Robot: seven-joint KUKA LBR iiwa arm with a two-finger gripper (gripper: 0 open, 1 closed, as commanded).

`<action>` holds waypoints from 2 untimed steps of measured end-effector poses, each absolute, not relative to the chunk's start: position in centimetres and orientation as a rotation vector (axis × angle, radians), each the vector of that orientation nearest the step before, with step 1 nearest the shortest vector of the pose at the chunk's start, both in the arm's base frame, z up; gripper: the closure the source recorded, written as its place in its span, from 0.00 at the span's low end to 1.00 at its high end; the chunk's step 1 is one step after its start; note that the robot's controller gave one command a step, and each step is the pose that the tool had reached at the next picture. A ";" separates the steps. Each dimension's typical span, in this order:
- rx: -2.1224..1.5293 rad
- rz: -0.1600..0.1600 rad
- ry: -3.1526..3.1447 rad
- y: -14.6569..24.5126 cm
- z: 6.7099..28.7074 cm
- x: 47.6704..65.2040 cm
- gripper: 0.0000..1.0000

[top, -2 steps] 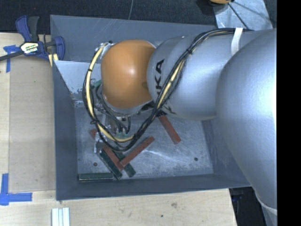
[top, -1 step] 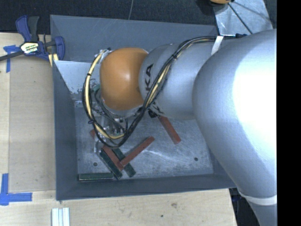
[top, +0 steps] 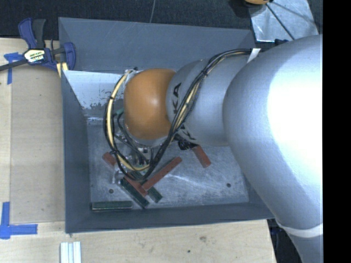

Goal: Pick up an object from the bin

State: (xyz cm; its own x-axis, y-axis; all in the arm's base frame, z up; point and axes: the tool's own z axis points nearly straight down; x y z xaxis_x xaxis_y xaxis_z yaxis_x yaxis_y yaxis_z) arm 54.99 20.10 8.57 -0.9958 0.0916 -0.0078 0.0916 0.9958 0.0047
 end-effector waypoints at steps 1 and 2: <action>0.179 0.016 3.120 18.6 7.7 57.2 1.00; 0.180 0.016 3.120 18.6 7.7 57.2 1.00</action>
Offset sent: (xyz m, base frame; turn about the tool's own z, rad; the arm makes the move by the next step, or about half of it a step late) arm 0.0000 0.0000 0.0000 0.0000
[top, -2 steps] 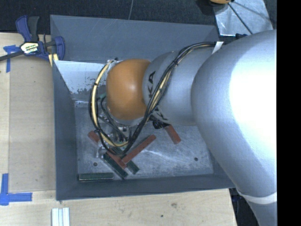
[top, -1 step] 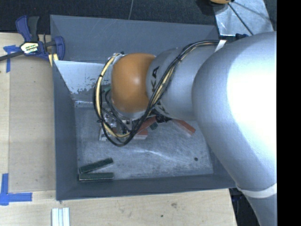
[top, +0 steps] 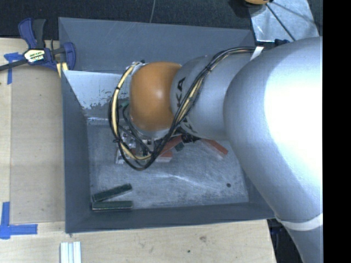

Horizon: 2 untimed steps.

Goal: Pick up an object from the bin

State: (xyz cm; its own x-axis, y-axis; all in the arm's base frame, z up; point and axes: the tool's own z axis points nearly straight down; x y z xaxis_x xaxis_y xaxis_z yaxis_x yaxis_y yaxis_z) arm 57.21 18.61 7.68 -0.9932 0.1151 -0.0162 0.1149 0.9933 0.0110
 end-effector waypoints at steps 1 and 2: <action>0.175 -0.002 3.141 18.2 12.0 57.0 1.00; 0.132 0.003 3.131 18.0 15.2 57.8 1.00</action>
Offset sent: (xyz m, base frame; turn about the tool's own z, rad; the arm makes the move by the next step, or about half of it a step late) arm 0.0036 -0.0056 0.0731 -0.0303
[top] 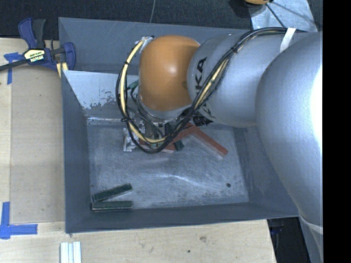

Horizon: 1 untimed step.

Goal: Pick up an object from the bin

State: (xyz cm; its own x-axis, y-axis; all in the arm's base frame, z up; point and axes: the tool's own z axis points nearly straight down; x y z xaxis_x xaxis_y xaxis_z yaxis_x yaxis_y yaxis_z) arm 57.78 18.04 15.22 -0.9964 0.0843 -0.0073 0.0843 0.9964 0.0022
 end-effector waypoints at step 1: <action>0.111 -0.001 3.141 18.7 19.1 56.3 1.00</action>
Offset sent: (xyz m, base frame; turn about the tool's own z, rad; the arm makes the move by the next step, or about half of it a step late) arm 0.0032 -0.0039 0.0928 -0.0206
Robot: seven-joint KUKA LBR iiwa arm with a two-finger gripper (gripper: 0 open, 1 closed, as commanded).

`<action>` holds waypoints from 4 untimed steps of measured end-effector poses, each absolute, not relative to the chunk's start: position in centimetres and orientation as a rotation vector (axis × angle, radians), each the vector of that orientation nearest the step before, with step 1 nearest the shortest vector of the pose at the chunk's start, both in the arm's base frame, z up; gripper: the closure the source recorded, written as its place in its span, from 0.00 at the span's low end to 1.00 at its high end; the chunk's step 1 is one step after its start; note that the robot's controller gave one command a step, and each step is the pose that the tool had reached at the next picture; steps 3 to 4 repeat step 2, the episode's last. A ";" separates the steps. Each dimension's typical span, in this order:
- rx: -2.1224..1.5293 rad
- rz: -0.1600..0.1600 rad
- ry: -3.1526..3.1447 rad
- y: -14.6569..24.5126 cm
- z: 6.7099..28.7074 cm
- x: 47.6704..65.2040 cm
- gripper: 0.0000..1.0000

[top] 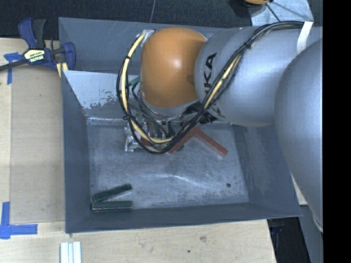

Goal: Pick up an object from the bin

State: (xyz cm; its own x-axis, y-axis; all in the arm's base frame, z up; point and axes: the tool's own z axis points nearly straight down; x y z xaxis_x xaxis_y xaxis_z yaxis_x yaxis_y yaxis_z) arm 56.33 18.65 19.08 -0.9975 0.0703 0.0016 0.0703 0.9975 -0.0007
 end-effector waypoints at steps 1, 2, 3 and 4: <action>-0.100 -0.002 -3.142 18.1 23.5 57.6 1.00; 0.073 0.002 -3.139 17.6 29.0 54.9 1.00; 0.073 0.002 -3.139 17.6 29.0 54.9 1.00; 0.073 0.002 -3.139 17.6 29.0 54.9 1.00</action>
Offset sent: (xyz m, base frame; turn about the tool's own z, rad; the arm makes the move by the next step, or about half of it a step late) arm -0.0286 -0.0109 0.1193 -0.1411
